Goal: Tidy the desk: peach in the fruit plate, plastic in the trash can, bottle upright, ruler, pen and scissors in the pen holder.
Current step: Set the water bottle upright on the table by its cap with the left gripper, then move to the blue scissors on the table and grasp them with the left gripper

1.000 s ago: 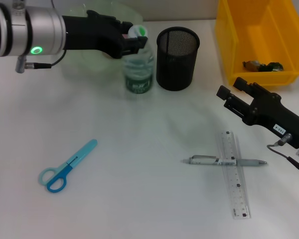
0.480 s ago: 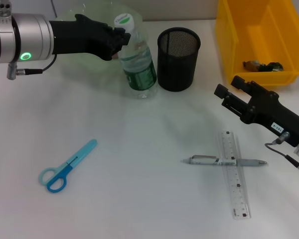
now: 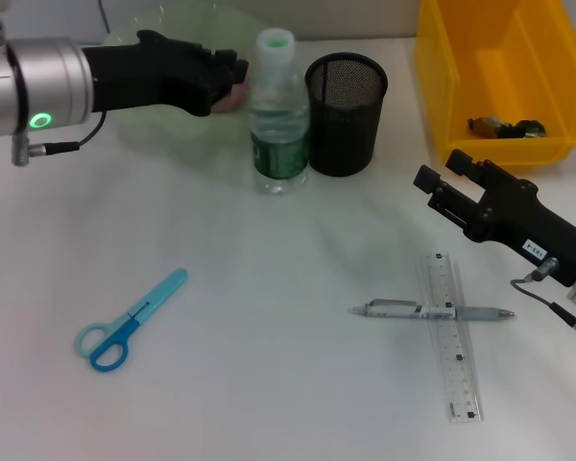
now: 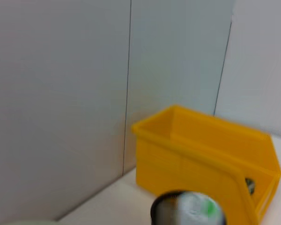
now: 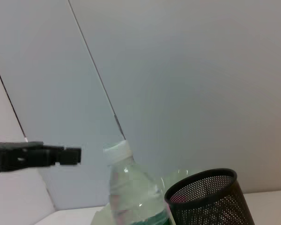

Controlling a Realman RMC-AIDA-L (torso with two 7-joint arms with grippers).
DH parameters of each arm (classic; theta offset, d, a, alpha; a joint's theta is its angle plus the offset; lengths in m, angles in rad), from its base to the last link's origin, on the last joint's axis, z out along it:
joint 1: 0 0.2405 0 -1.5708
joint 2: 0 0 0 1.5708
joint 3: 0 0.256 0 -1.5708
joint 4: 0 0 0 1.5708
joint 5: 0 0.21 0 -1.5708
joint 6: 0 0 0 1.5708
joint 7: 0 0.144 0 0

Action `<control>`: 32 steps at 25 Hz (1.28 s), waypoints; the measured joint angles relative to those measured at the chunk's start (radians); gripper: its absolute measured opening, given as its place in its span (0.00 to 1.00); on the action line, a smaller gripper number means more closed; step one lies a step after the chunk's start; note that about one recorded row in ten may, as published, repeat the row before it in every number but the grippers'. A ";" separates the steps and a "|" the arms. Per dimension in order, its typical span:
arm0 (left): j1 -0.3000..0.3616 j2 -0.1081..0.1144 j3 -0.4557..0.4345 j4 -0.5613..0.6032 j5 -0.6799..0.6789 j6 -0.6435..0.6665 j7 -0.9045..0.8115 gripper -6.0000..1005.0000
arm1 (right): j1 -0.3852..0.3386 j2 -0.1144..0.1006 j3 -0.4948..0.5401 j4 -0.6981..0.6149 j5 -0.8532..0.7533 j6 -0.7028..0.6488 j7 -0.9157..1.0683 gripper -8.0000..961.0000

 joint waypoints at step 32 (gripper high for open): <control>0.075 0.003 -0.108 -0.627 -0.598 0.485 0.849 0.81 | 0.003 0.000 -0.001 0.002 0.000 0.028 0.000 0.68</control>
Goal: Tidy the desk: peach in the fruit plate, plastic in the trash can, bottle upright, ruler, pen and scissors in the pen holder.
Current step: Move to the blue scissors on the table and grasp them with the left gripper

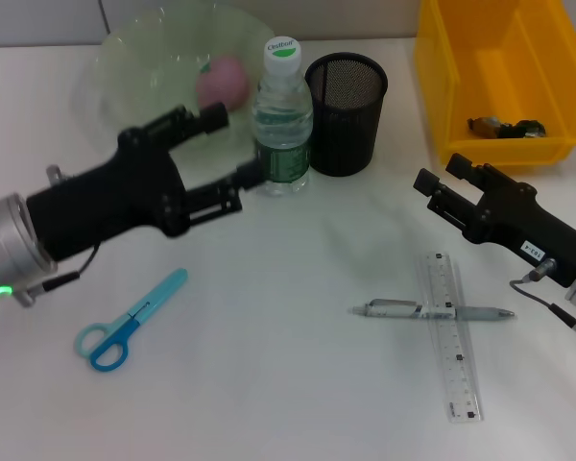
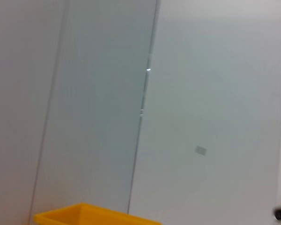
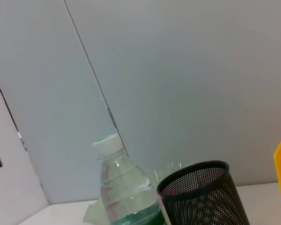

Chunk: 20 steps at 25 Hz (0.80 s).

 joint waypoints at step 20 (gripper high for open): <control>-0.014 0.008 -0.004 0.027 0.178 -0.064 -0.204 0.81 | 0.006 0.002 -0.001 0.003 0.000 -0.001 0.000 0.68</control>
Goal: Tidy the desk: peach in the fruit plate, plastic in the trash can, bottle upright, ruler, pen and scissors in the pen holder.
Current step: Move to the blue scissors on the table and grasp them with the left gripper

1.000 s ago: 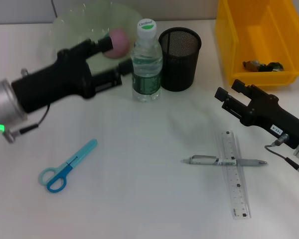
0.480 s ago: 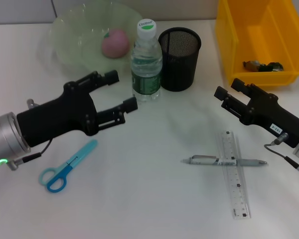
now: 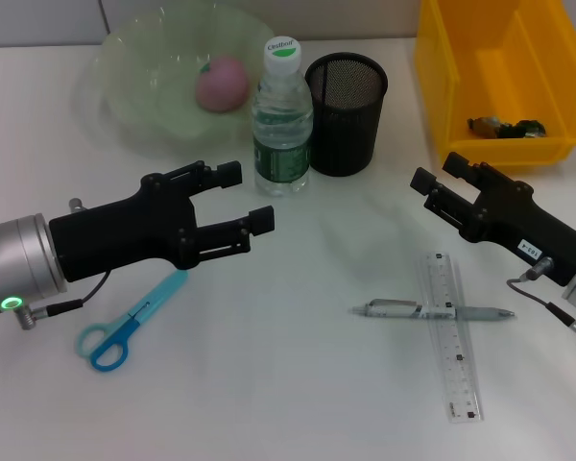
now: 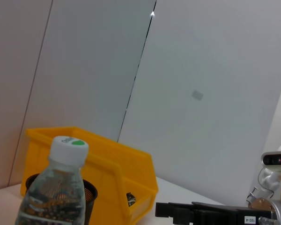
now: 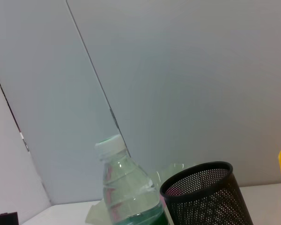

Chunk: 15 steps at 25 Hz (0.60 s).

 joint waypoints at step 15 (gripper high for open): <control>-0.006 0.049 -0.008 0.360 0.397 -0.040 -0.632 0.81 | 0.001 0.000 -0.006 0.000 -0.001 0.009 0.000 0.68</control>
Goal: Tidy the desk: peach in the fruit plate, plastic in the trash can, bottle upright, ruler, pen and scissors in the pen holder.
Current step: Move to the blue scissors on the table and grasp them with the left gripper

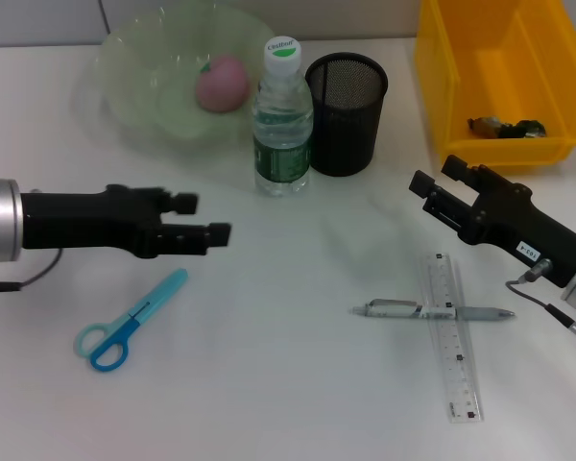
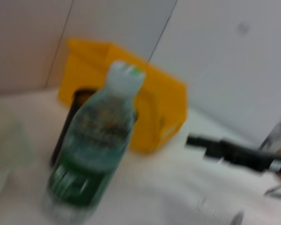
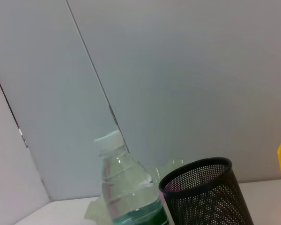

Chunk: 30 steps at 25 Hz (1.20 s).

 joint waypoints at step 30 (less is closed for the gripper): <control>-0.167 -0.059 0.016 0.219 0.647 0.194 -0.498 0.81 | 0.026 0.000 0.009 -0.008 0.001 0.045 0.000 0.68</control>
